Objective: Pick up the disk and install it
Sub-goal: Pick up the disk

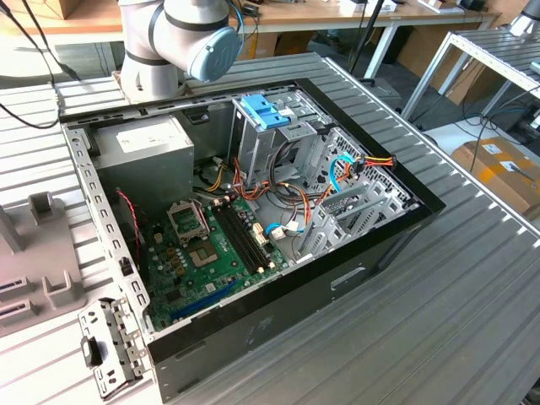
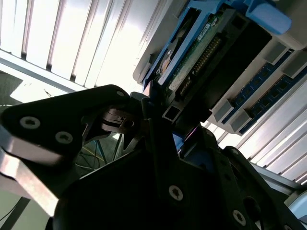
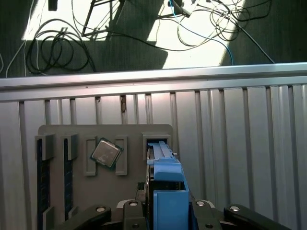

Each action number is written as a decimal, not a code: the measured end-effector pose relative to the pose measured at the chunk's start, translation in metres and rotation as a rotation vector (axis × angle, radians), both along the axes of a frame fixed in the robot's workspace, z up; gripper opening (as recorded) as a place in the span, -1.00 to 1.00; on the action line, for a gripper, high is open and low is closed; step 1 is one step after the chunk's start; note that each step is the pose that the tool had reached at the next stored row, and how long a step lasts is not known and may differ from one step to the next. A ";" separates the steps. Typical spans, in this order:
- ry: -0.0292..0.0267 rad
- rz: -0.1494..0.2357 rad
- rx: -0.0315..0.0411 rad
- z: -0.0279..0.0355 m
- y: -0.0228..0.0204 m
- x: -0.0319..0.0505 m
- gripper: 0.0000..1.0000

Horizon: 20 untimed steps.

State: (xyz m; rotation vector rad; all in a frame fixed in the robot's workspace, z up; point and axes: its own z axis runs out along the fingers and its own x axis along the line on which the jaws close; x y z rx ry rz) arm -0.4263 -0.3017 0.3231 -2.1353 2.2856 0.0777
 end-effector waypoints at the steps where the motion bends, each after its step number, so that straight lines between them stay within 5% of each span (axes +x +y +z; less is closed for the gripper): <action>1: -0.0001 0.000 0.0000 0.0011 0.0000 0.0000 -0.27; 20: -0.0001 0.000 0.0000 0.0210 0.0001 0.0000 -0.27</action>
